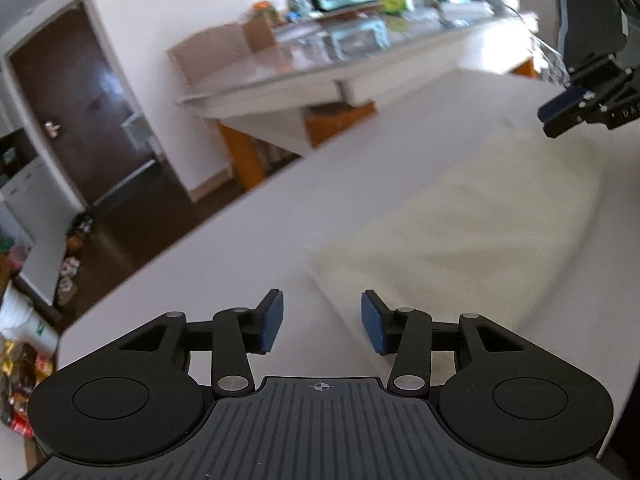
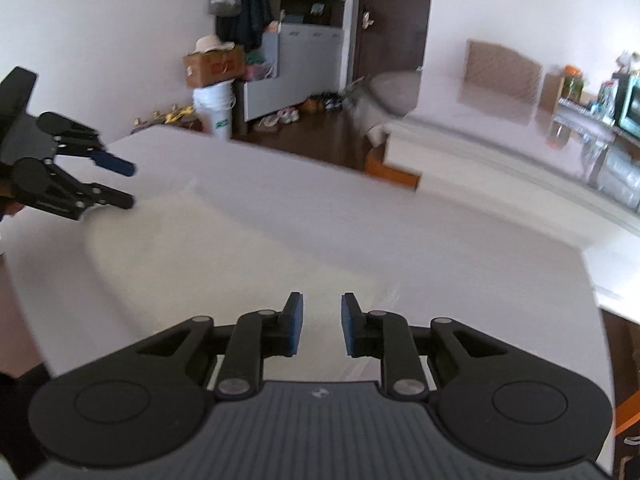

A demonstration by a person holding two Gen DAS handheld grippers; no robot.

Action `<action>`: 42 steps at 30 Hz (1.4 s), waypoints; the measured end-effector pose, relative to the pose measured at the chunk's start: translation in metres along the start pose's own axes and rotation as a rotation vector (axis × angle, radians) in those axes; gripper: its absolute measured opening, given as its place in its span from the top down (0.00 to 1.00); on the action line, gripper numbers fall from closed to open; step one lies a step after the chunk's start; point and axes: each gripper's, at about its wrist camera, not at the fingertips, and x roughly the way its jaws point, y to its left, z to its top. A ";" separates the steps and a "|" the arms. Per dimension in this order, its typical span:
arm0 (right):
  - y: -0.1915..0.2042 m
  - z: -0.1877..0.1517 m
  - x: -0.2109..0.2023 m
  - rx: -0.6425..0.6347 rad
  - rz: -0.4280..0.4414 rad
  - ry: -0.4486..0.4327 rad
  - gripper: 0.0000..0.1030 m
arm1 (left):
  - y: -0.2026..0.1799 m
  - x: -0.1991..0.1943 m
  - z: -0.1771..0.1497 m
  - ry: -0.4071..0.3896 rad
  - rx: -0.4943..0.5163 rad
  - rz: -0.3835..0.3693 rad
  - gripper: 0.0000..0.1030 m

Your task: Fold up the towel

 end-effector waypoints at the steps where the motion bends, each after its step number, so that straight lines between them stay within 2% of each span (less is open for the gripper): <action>1: 0.001 -0.003 -0.001 0.004 -0.005 0.008 0.78 | -0.003 0.000 -0.002 0.000 0.002 0.004 0.55; 4: 0.003 -0.016 -0.002 0.017 -0.022 0.045 0.79 | -0.009 -0.007 -0.005 0.005 0.004 0.001 0.55; 7: 0.001 -0.017 0.000 -0.015 -0.045 0.042 0.79 | -0.022 -0.017 -0.008 0.013 0.018 -0.009 0.55; 13: -0.012 0.002 0.029 -0.142 -0.113 0.029 0.78 | -0.066 -0.048 -0.012 0.018 0.068 -0.098 0.55; 21: -0.013 0.037 0.077 -0.263 -0.081 0.028 0.80 | -0.115 -0.060 -0.003 0.003 0.097 -0.162 0.55; 28: -0.009 0.055 0.097 -0.296 -0.046 0.012 0.79 | -0.132 -0.056 0.004 -0.016 0.088 -0.216 0.55; 31: -0.011 0.054 0.072 -0.252 -0.028 -0.029 0.74 | -0.126 -0.065 0.002 -0.035 0.078 -0.213 0.54; 33: -0.003 0.045 0.046 -0.249 0.001 -0.060 0.64 | -0.111 -0.070 -0.003 -0.041 0.066 -0.168 0.50; 34: 0.004 0.038 0.030 -0.254 0.026 -0.075 0.54 | -0.102 -0.070 -0.006 -0.040 0.061 -0.139 0.48; 38: 0.047 -0.004 -0.027 -0.324 0.153 -0.109 0.53 | -0.078 -0.064 -0.015 -0.026 0.045 -0.074 0.46; 42: 0.089 -0.041 -0.059 -0.392 0.199 -0.106 0.53 | -0.067 -0.060 -0.023 -0.022 0.049 -0.066 0.46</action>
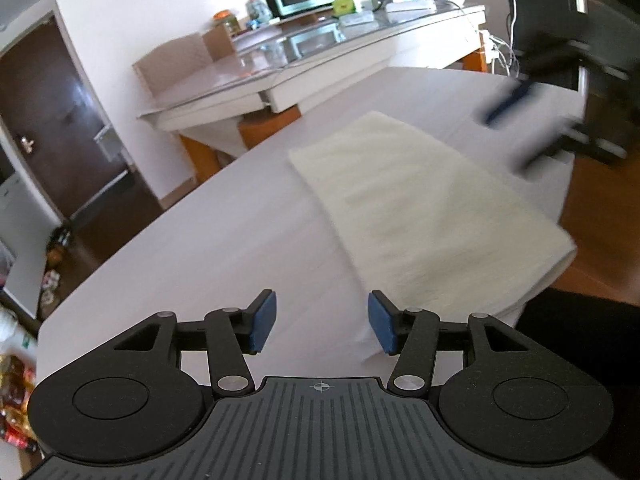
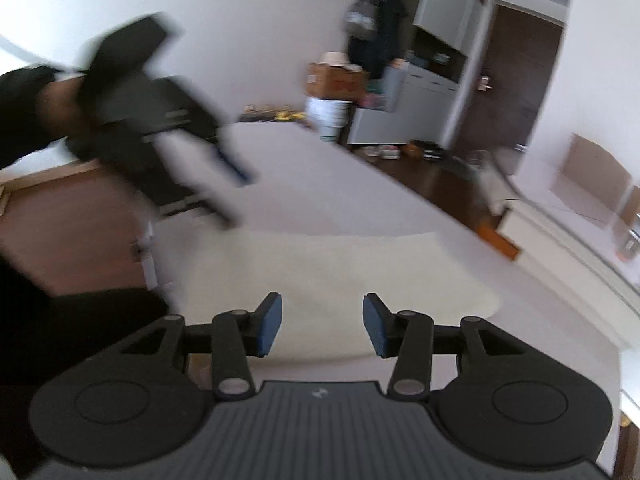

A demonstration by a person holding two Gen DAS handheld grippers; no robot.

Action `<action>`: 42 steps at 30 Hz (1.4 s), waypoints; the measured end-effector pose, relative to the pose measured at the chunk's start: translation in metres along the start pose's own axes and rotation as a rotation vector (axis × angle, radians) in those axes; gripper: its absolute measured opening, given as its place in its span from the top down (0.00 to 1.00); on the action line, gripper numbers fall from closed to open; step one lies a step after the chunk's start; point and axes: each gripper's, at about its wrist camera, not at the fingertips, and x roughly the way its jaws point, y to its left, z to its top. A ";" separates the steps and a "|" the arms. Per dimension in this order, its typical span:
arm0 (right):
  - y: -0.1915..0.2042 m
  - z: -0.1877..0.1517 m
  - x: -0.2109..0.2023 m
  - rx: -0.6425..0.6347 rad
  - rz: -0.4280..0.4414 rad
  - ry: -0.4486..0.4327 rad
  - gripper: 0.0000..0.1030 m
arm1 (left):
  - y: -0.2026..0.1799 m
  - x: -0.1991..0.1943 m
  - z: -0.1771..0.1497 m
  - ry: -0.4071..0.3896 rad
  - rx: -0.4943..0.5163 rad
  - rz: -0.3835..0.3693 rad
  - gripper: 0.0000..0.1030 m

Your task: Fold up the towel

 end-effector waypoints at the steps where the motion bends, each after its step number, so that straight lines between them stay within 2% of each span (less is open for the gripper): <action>1: 0.012 -0.002 -0.002 -0.031 -0.005 0.009 0.53 | -0.001 0.001 -0.002 -0.001 0.008 -0.001 0.46; 3: 0.043 -0.007 -0.008 -0.127 -0.030 0.040 0.53 | -0.003 0.002 -0.003 0.004 0.017 -0.006 0.46; 6: 0.067 -0.010 -0.005 -0.201 -0.061 0.056 0.53 | -0.006 0.001 -0.005 -0.002 0.023 -0.004 0.45; 12: 0.101 -0.009 0.021 -0.434 -0.156 0.107 0.55 | -0.003 0.004 -0.003 0.003 -0.005 -0.035 0.46; 15: 0.104 -0.010 0.027 -0.485 -0.166 0.127 0.65 | -0.006 0.005 -0.001 -0.002 -0.006 -0.043 0.46; 17: 0.106 -0.013 0.027 -0.503 -0.172 0.138 0.77 | -0.009 0.005 -0.001 -0.007 -0.005 -0.046 0.46; 19: 0.106 -0.014 0.024 -0.488 -0.170 0.136 0.91 | -0.011 0.002 -0.002 -0.016 0.008 -0.051 0.45; 22: 0.098 -0.014 0.014 -0.428 -0.157 0.127 0.91 | -0.012 -0.010 -0.006 -0.068 0.043 -0.055 0.39; 26: 0.068 -0.003 -0.010 -0.223 -0.115 0.064 0.91 | -0.012 -0.026 -0.013 -0.122 0.107 -0.095 0.38; 31: 0.047 0.006 -0.023 -0.151 -0.111 0.030 0.91 | -0.035 -0.040 -0.015 -0.204 0.248 -0.183 0.38; 34: 0.040 0.008 -0.029 -0.127 -0.109 0.020 0.91 | -0.049 -0.036 -0.012 -0.225 0.302 -0.202 0.38; 36: 0.038 0.009 -0.032 -0.122 -0.110 0.017 0.91 | -0.056 -0.030 -0.009 -0.228 0.324 -0.220 0.41; 37: 0.037 0.009 -0.034 -0.120 -0.110 0.018 0.91 | -0.059 -0.026 -0.006 -0.224 0.336 -0.234 0.48; 39: 0.037 0.007 -0.035 -0.115 -0.113 0.024 0.91 | -0.066 -0.018 0.000 -0.217 0.358 -0.262 0.86; 40: 0.037 0.006 -0.036 -0.114 -0.117 0.028 0.91 | -0.068 -0.016 0.001 -0.217 0.370 -0.269 0.93; 42: 0.036 0.005 -0.037 -0.107 -0.121 0.036 0.91 | -0.070 -0.017 0.001 -0.216 0.388 -0.279 0.93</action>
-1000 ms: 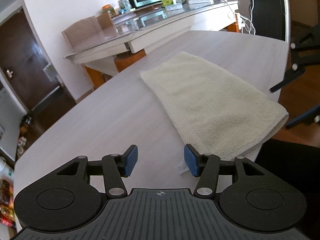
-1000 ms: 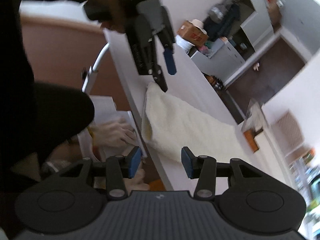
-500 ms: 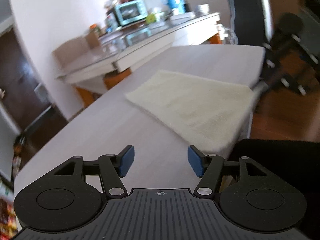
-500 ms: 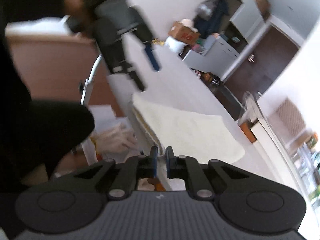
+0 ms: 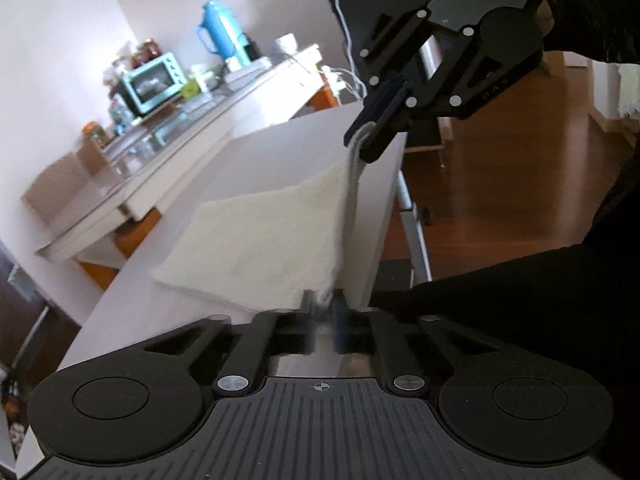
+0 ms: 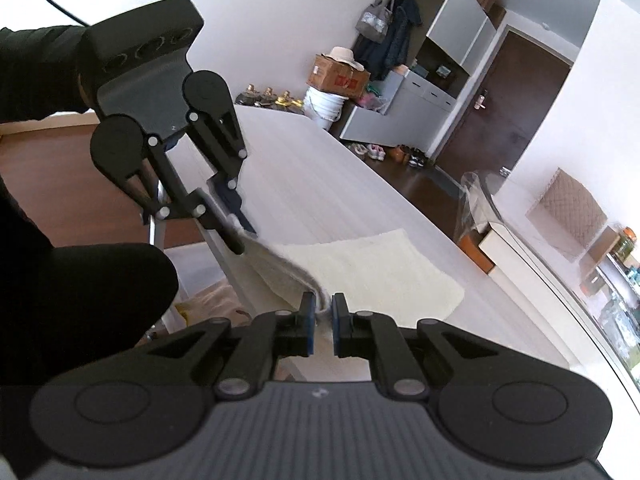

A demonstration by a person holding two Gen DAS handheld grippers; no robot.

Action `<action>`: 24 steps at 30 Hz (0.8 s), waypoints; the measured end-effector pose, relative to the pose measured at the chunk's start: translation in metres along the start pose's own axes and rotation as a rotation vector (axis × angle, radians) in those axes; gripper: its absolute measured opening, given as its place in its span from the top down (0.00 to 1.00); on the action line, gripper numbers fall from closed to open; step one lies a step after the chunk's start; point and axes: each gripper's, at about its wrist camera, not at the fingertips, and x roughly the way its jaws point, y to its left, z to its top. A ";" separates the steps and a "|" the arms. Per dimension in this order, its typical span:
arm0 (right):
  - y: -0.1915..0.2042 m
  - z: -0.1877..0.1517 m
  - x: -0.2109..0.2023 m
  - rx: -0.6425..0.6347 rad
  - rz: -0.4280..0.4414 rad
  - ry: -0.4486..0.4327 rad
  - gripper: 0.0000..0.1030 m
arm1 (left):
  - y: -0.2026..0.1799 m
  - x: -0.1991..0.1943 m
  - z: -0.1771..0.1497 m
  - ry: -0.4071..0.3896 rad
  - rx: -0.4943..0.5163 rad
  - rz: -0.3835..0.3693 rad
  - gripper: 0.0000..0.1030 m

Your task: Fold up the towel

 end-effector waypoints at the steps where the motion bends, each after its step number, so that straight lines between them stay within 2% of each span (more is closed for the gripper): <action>1: 0.000 -0.001 -0.001 0.005 0.000 0.004 0.91 | -0.001 -0.002 0.001 0.002 0.007 -0.013 0.93; 6: 0.003 -0.002 -0.014 0.009 0.048 0.009 0.91 | -0.001 -0.024 0.012 -0.005 0.014 -0.074 0.93; 10: -0.004 0.008 -0.028 0.015 0.037 -0.039 0.91 | 0.021 -0.037 0.024 -0.040 -0.035 -0.019 0.93; 12: -0.022 0.016 -0.027 0.037 -0.001 -0.082 0.91 | 0.036 -0.038 0.032 -0.051 -0.073 0.019 0.93; 15: -0.048 0.024 -0.012 0.061 -0.042 -0.102 0.91 | 0.053 -0.026 0.041 -0.026 -0.102 0.082 0.93; 18: -0.077 0.029 0.014 0.091 -0.062 -0.101 0.91 | 0.076 0.006 0.047 0.027 -0.120 0.142 0.93; 24: -0.126 0.024 0.077 0.171 -0.038 -0.044 0.91 | 0.114 0.050 0.044 0.090 -0.201 0.168 0.92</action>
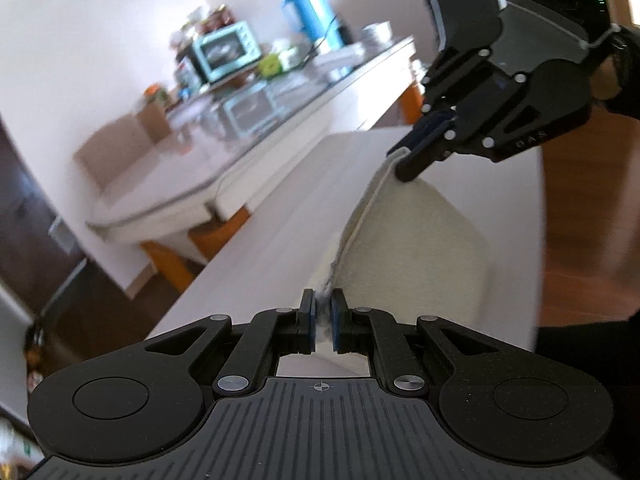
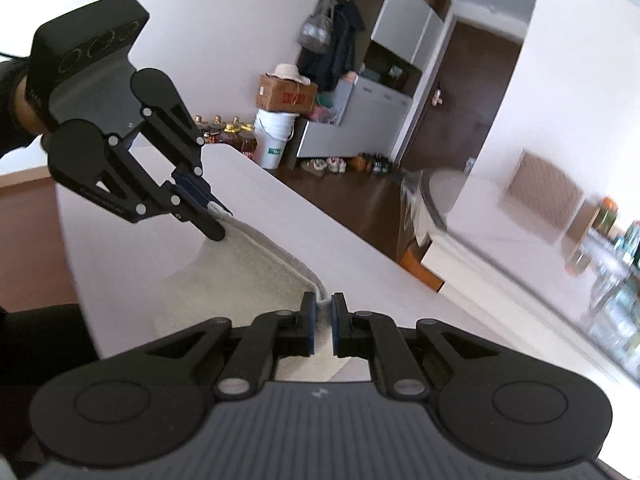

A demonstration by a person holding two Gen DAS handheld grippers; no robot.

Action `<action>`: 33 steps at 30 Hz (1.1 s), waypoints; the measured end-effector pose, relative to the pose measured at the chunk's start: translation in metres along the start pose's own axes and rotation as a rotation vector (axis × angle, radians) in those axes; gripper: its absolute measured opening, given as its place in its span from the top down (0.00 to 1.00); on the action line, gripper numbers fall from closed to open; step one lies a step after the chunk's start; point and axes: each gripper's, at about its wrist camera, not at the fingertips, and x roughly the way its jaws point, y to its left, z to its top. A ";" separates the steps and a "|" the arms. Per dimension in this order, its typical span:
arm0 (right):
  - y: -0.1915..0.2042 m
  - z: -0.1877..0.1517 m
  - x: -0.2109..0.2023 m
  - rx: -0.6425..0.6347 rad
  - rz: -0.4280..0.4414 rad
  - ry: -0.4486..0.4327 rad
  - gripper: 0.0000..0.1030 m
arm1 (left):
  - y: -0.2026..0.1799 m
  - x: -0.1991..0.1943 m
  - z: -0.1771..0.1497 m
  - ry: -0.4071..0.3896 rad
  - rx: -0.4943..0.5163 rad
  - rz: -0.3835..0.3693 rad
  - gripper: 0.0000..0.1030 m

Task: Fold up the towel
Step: 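Lay the fold down, open both grippers and withdraw them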

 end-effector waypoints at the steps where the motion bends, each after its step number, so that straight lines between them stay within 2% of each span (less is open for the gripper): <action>1: -0.006 -0.002 0.009 0.009 0.007 0.012 0.91 | 0.005 0.007 0.000 0.010 -0.015 -0.002 0.92; 6: -0.032 -0.012 0.058 0.039 0.055 0.087 0.91 | 0.025 0.053 -0.007 0.071 -0.065 -0.009 0.92; 9: -0.041 -0.018 0.076 0.057 0.062 0.116 0.91 | 0.032 0.067 -0.012 0.085 -0.086 -0.012 0.90; 12: -0.046 -0.023 0.084 0.083 0.052 0.120 0.87 | 0.038 0.071 -0.016 0.070 -0.115 0.013 0.81; 13: -0.046 -0.025 0.083 0.096 0.044 0.112 0.82 | 0.040 0.071 -0.017 0.060 -0.126 0.027 0.79; 14: -0.048 -0.026 0.083 0.106 0.034 0.106 0.79 | 0.042 0.072 -0.018 0.056 -0.133 0.038 0.71; 15: -0.050 -0.027 0.083 0.115 0.027 0.103 0.79 | 0.043 0.074 -0.019 0.055 -0.139 0.047 0.68; 19: -0.051 -0.029 0.086 0.128 0.018 0.113 0.78 | 0.047 0.080 -0.022 0.054 -0.163 0.062 0.64; 24: -0.047 -0.029 0.083 0.132 0.005 0.113 0.78 | 0.043 0.077 -0.020 0.054 -0.163 0.075 0.63; 29: -0.043 -0.021 0.064 0.156 0.005 0.084 0.76 | 0.045 0.057 -0.021 0.038 -0.189 0.120 0.60; 33: -0.028 -0.022 0.045 0.186 0.037 0.069 0.76 | 0.031 0.026 -0.029 0.022 -0.218 0.079 0.60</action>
